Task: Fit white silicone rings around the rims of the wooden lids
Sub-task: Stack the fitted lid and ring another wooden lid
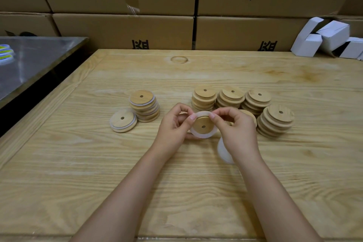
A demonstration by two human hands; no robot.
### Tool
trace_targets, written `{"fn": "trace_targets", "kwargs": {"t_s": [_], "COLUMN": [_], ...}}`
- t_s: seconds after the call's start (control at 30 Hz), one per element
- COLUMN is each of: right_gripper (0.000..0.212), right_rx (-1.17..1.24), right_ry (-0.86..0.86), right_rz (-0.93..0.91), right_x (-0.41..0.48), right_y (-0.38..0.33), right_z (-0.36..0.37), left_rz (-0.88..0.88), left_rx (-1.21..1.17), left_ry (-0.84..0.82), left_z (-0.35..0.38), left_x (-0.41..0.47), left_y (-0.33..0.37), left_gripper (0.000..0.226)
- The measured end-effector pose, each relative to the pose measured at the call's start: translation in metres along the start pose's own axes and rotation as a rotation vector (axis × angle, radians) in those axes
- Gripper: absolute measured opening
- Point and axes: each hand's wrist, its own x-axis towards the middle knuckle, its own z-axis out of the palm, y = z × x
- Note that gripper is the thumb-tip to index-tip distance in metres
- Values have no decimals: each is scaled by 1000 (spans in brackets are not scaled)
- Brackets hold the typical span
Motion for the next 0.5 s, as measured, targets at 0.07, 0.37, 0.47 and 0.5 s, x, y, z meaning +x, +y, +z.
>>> {"fn": "trace_targets", "kwargs": {"t_s": [0.07,0.37,0.47,0.5], "right_gripper": [13,14,12,13], "right_rx": [-3,27,27,24], "right_ry": [0,7,9,10], "right_rz": [-10,14,20,18], "right_x": [0,3,3,3], "right_y": [1,3,4,4], "right_z": [0,0,0,-1], "left_rz": [-14,-48,-67,-73], "left_rx": [-9,-9,-6,-5], "left_ry": [1,61,93,99], "left_z": [1,2,2,2], "left_x": [0,0,0,0], "left_y": [1,5,4,4], "left_gripper": [13,15,15,15]}}
